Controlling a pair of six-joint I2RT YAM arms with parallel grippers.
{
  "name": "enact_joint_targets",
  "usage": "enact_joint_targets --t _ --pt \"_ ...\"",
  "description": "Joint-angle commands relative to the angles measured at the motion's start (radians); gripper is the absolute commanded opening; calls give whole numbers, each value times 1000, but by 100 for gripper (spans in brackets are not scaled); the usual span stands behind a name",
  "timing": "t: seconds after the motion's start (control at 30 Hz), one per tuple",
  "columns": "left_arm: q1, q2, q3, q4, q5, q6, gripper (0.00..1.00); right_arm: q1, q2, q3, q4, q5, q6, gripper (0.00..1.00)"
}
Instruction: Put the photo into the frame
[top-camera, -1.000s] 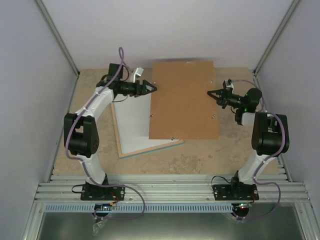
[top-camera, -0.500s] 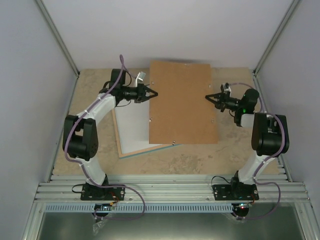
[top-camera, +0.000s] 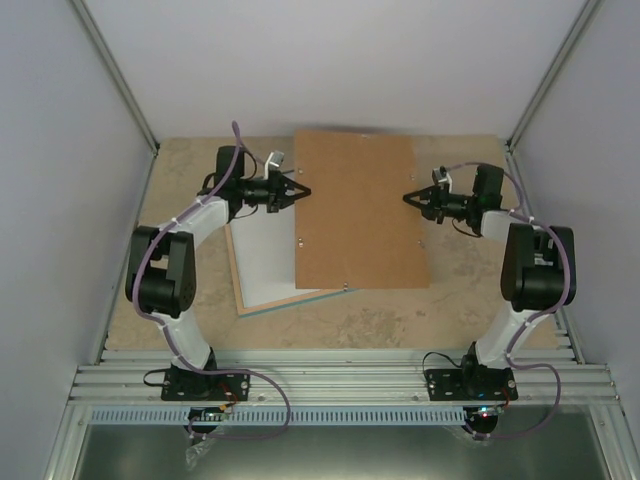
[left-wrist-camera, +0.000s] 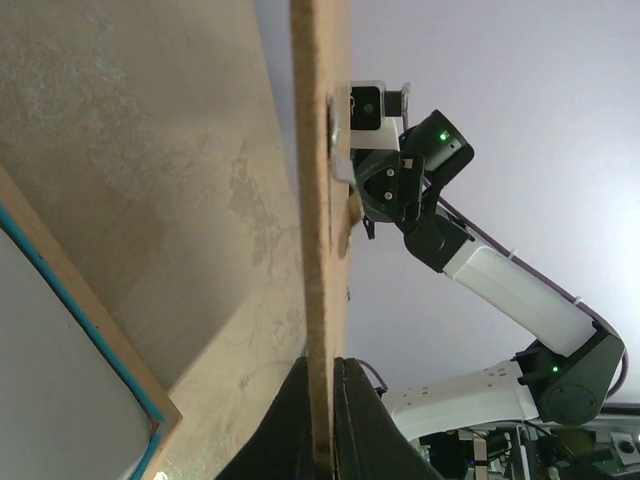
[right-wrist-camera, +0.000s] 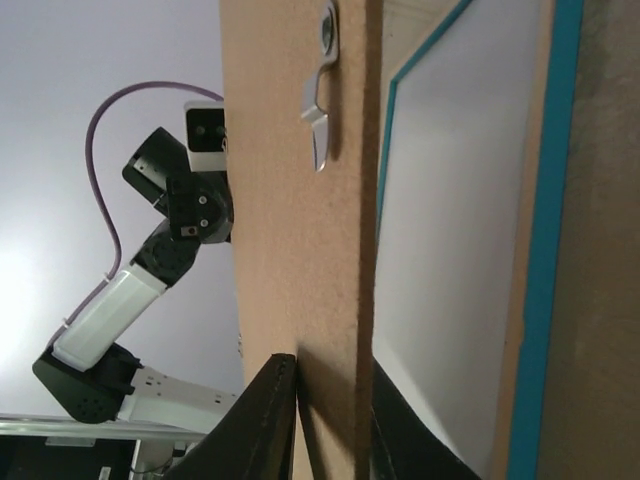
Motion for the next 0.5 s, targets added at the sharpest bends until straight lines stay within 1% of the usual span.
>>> enact_joint_targets --t 0.0,0.07,0.17,0.27,0.3,0.37,0.4,0.47 --pt "4 39 -19 91 4 -77 0 12 20 58 -218 -48 -195 16" --pt "5 53 -19 132 18 -111 0 19 36 70 -254 -71 -224 10" --pt "7 71 -7 109 20 -93 0 21 45 84 -297 -91 -251 2" --pt "19 69 -1 36 -17 -20 0 21 52 113 -347 -77 -276 1" --pt "26 64 5 -22 -45 18 0 21 54 118 -350 -66 -272 1" --pt "43 48 20 -119 -100 106 5 22 63 121 -332 -44 -241 1" --pt "52 43 22 -153 -126 139 11 24 69 115 -300 -40 -205 1" --pt "66 40 21 -212 -166 196 15 29 83 96 -212 -39 -103 1"
